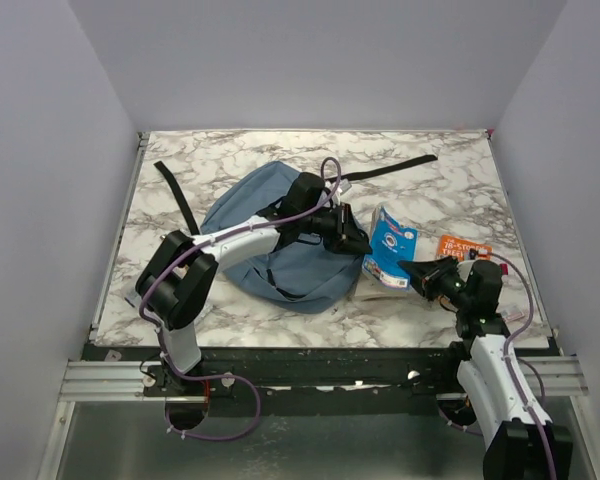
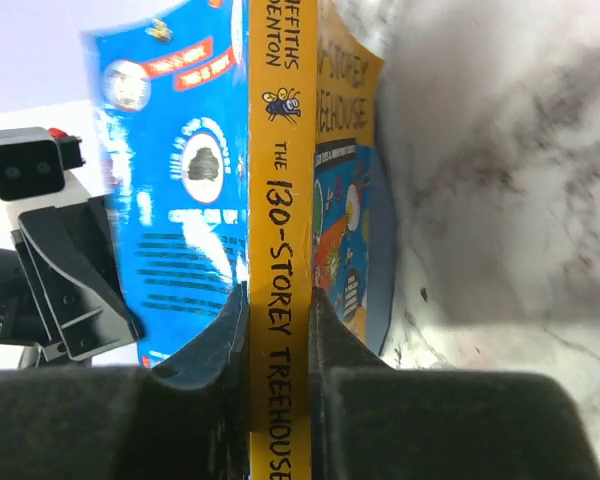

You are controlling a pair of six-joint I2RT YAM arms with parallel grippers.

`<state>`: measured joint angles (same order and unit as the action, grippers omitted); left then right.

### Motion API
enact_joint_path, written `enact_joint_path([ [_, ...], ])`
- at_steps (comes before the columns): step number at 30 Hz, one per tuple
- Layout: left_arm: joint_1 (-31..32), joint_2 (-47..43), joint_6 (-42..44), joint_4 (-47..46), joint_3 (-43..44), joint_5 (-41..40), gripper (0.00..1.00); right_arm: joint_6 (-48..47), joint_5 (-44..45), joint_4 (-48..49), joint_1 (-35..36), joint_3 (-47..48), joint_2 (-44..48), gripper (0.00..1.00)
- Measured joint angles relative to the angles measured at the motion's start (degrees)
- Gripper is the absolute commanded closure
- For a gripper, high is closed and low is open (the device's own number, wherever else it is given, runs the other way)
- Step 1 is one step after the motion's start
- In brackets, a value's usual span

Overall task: Pack the student bag
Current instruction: Pick up the book from the center of the board.

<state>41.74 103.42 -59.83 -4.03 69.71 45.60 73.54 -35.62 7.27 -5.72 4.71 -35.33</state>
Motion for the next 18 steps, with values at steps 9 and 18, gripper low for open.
enact_joint_path([
  [9,0.1,-8.5,8.5,8.4,0.2,-0.2,0.12,-19.4,5.9,-20.0,0.4,27.6,-3.2,1.00],
  [18,-3.6,-20.8,23.2,22.3,4.8,-5.1,0.02,-36.7,7.0,-30.6,0.4,44.6,-11.4,1.00],
])
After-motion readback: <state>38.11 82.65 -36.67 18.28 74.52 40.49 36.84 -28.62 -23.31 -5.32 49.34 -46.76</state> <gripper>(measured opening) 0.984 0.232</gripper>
